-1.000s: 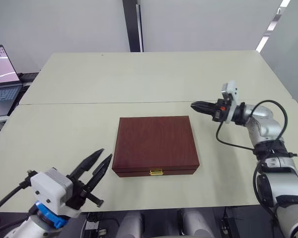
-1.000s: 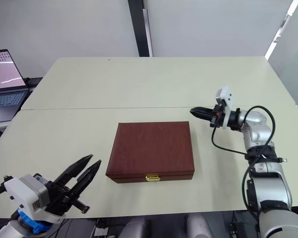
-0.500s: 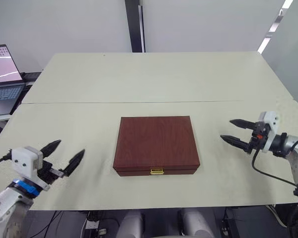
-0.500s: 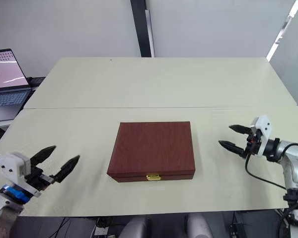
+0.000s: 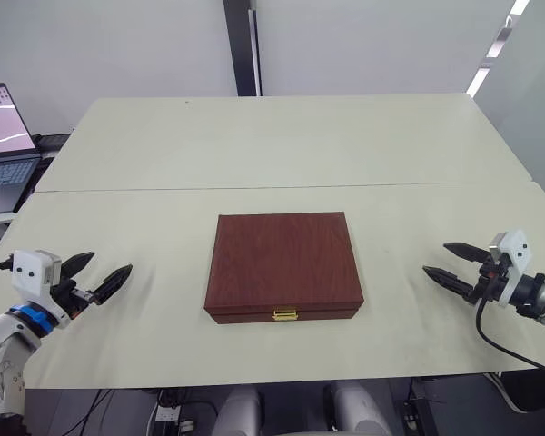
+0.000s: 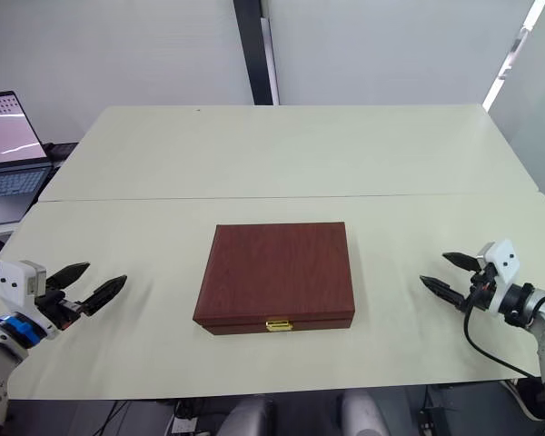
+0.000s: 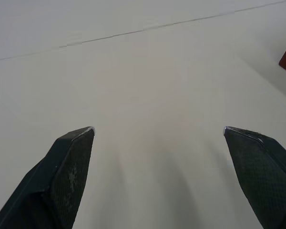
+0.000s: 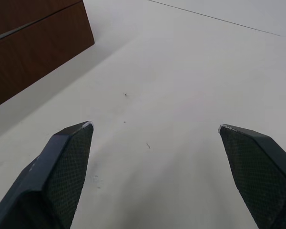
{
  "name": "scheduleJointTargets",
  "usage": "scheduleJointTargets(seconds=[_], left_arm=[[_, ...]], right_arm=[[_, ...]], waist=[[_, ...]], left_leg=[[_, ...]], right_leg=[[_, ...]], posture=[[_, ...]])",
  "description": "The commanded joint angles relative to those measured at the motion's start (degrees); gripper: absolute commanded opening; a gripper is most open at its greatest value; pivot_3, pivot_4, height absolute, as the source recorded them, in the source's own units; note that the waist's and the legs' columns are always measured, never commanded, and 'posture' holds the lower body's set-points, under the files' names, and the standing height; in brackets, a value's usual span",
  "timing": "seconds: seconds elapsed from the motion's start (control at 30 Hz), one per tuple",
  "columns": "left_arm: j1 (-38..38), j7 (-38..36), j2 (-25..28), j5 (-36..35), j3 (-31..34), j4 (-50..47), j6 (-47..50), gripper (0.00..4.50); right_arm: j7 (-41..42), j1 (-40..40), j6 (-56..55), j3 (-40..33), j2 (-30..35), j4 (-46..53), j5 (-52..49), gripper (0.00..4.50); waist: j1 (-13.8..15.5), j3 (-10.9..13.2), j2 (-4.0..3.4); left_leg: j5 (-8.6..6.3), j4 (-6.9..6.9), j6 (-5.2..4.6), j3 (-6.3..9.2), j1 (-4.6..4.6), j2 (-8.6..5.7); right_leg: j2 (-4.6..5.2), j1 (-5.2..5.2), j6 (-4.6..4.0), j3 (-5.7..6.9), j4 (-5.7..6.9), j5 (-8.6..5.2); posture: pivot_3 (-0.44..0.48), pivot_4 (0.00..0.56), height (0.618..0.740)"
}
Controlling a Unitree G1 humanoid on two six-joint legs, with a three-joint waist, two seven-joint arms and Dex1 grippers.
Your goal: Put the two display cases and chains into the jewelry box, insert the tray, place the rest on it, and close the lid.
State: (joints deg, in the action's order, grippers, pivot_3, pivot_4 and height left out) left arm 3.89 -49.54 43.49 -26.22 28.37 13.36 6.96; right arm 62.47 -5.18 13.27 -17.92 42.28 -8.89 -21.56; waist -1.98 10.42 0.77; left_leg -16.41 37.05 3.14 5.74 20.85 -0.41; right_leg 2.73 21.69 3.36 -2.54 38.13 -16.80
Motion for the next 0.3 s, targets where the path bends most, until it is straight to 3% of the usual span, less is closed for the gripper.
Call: scheduleJointTargets(seconds=[0.03, 0.3], left_arm=[[0.4, -0.2, 1.2, 0.7, 0.6, -2.1, -0.4, 4.50], [1.4, 0.1, 0.8, -0.1, 2.0, -5.0, 0.9, 4.50]], right_arm=[[0.1, -0.6, -0.6, -0.8, 1.7, 0.1, -0.6, 4.46], [0.4, -1.8, -0.7, -0.1, 2.6, -1.0, -0.5, 4.46]], waist=[[0.0, 0.0, 0.00], [0.1, 0.0, 0.00]], left_leg=[[0.00, 0.00, 0.00, 0.00, 0.00, 0.00], [0.00, 0.00, 0.00, 0.00, 0.00, 0.01]], right_leg=[[0.00, 0.00, 0.00, 0.00, 0.00, 0.00], [0.03, 0.00, 0.00, 0.00, 0.00, 0.00]], posture=[[0.000, 0.150, 0.740], [0.000, 0.150, 0.740]])
